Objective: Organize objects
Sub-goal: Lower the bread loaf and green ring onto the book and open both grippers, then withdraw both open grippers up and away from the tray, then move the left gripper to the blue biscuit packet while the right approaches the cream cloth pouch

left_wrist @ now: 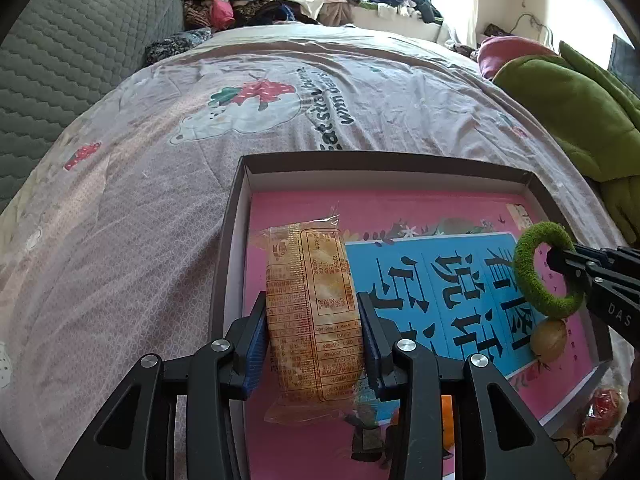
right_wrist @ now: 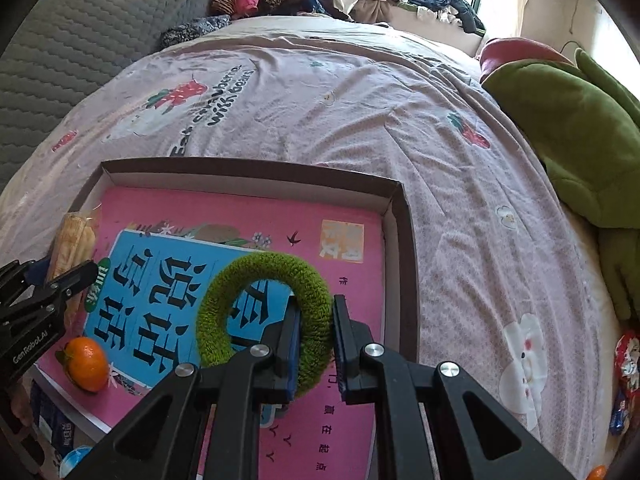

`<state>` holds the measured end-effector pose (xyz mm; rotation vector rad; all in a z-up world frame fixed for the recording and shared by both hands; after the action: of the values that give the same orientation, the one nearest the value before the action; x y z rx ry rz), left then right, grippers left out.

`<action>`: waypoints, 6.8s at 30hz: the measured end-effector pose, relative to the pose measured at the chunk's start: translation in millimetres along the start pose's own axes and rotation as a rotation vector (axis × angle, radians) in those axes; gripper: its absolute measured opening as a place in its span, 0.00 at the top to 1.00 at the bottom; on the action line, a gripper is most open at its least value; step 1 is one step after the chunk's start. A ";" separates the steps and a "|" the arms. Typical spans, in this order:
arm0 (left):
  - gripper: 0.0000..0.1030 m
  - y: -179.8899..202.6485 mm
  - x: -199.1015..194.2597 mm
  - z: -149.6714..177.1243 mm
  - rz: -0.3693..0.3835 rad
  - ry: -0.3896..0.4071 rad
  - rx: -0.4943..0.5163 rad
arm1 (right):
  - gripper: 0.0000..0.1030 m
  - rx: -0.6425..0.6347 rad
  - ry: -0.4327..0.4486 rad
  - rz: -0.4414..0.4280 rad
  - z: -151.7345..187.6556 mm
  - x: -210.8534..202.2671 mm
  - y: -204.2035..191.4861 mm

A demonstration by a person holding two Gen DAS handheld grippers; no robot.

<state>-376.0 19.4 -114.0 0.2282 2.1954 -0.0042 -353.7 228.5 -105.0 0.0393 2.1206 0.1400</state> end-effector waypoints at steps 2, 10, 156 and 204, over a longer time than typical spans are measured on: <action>0.58 -0.7 2.1 1.8 -0.011 -0.010 0.010 | 0.86 -0.007 -0.015 0.007 0.9 2.3 -1.9; 0.58 -2.0 6.4 3.3 -0.033 -0.017 0.033 | 0.85 0.013 -0.052 0.008 2.8 7.2 -0.2; 0.28 18.9 -257.3 157.9 -0.062 0.146 -0.007 | 0.45 -0.085 0.316 -0.109 167.4 -259.2 -47.7; 0.28 15.0 -187.9 203.4 -0.003 -0.074 -0.010 | 0.45 -0.136 0.199 -0.106 201.4 -195.1 -55.7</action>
<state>-102.4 -14.0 -83.3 0.2155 2.1217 -0.0035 -78.3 173.8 -51.2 -0.1736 2.3007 0.2326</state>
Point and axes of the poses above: each gripper's, at about its wrist camera, not at the fingertips, and x roughly the way its jaws point, y to its right, z to its underside, the point moved 5 cm from there along x, roughly the way its jaws point, and after that the axes turned 3 degrees about z, right-handed, at the moved point
